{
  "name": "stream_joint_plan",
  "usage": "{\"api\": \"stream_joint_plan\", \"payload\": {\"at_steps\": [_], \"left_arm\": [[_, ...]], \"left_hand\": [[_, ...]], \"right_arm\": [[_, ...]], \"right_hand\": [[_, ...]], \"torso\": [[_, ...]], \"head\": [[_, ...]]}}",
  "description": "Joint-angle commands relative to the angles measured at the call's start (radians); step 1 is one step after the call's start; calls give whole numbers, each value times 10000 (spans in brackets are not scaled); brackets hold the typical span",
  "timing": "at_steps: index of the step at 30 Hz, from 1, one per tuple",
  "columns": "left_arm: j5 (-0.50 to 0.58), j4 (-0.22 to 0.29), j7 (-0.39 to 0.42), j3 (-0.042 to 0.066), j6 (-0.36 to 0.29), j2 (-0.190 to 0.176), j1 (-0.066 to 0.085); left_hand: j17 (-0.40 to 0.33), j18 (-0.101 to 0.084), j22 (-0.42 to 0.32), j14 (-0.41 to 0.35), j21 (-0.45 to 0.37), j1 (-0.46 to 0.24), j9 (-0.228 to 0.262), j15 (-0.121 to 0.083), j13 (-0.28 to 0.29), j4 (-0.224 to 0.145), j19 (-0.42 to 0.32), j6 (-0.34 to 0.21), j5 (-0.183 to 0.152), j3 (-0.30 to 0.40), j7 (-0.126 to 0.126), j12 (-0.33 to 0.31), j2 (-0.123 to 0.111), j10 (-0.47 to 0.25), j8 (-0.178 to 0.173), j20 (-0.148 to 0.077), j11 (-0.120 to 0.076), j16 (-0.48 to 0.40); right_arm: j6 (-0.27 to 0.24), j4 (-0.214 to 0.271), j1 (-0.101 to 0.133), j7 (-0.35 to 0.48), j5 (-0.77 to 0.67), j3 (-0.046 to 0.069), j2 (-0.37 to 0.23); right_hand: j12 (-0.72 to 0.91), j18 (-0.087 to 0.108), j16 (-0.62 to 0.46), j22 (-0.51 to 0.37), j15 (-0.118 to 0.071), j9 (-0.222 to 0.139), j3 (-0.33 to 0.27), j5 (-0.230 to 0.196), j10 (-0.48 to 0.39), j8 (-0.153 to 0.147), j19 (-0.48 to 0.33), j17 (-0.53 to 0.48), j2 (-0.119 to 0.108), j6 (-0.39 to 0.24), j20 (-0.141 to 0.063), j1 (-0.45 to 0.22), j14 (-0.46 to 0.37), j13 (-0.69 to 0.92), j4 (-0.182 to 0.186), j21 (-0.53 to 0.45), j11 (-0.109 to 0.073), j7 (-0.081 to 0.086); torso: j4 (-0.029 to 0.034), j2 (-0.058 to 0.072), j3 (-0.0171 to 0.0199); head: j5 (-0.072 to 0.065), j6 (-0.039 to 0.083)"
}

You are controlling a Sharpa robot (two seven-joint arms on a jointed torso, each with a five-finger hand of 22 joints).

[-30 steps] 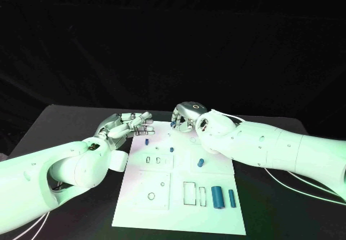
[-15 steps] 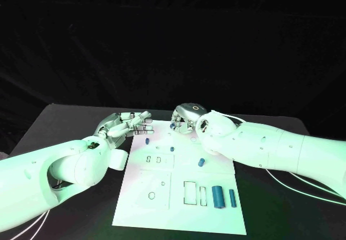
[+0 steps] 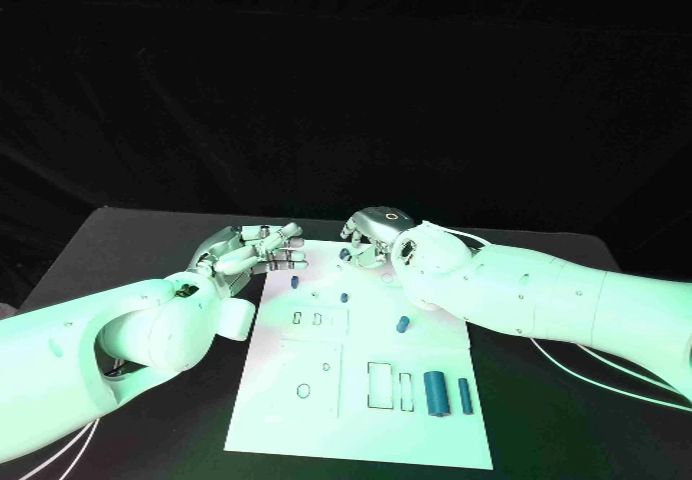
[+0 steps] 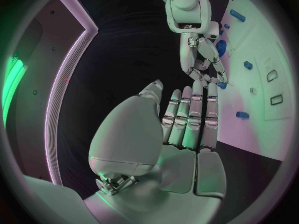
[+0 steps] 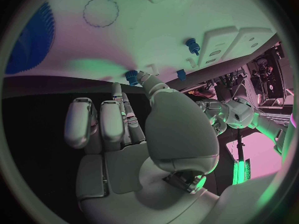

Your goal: Assemble the parts on the task board

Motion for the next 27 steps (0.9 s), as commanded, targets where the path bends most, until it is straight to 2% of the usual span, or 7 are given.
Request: {"api": "stream_joint_plan", "payload": {"at_steps": [1,6,12,18,21,23,27], "left_arm": [[-4,11,-3,10,210,20,19],[-4,11,4,9,215,9,19],[-4,14,18,8,248,-29,19],[-4,-17,20,7,241,-47,18],[-4,-26,18,6,245,-46,18],[-4,-31,17,6,248,-39,17],[-4,-41,20,5,258,-12,16]], "left_hand": [[9,100,10,-36,60,68,-12,42,-17,-10,-14,4,-17,-68,60,-41,42,-4,-36,0,43,-43],[9,100,10,-36,60,68,-12,42,-17,-10,-14,4,-17,-68,60,-41,42,-4,-36,0,43,-43],[11,99,16,-82,73,100,-9,55,-19,-31,-34,3,-19,-71,59,-59,42,-7,-50,4,48,-72],[10,99,20,-107,80,116,-5,59,-16,-41,-43,16,-20,-72,52,-60,42,9,-49,5,44,-90],[10,99,20,-111,82,118,-4,60,-16,-42,-45,18,-20,-73,51,-60,42,11,-50,5,44,-93],[10,99,20,-111,82,118,-4,60,-16,-42,-45,18,-20,-73,51,-60,42,11,-50,5,44,-93],[9,99,23,-130,87,128,-1,62,-14,-48,-53,31,-20,-74,46,-60,43,25,-48,6,40,-107]], "right_arm": [[84,39,4,-156,-86,-1,-25],[-251,504,9,-120,-81,8,-412],[-1199,1866,60,151,708,124,-1646],[-575,3142,192,-51,2040,192,-3173],[9,3378,219,-220,2468,201,-3665],[343,3419,226,-291,2615,203,-3872],[782,3340,212,-398,2656,206,-4108]], "right_hand": [[-19,-131,-20,-6,55,-23,-89,-26,-50,-31,-17,-16,-68,-142,62,31,223,-10,10,-54,-3,4],[111,-139,-2,80,67,81,-182,251,85,140,30,-40,21,216,94,161,210,9,65,-16,8,-9],[646,-208,277,481,-88,302,101,979,1111,547,277,258,126,1142,0,577,285,192,13,243,-211,-109],[1959,-249,575,675,-300,291,-524,882,2304,430,370,622,-412,890,-204,86,359,1098,333,347,-457,-293],[4475,-337,1466,1052,-346,346,-1217,1257,2570,489,607,1889,-472,573,-255,-2,594,3539,551,596,-497,-329],[7994,-414,2130,1376,-271,470,-1940,1373,2507,688,798,2838,-127,205,-179,278,700,7271,838,806,-556,-163],[10501,-522,2801,1947,-128,650,-2526,1666,2884,1035,1157,3944,-43,-175,-80,676,873,10244,1134,1186,-308,-97]], "torso": [[5,3,3],[-7,-12,9],[-51,-51,9],[-134,-120,32],[-181,-147,39],[-217,-157,54],[-244,-159,90]], "head": [[-18,3],[-13,37],[-32,111],[-103,121],[-121,131],[-119,127],[-102,142]]}}
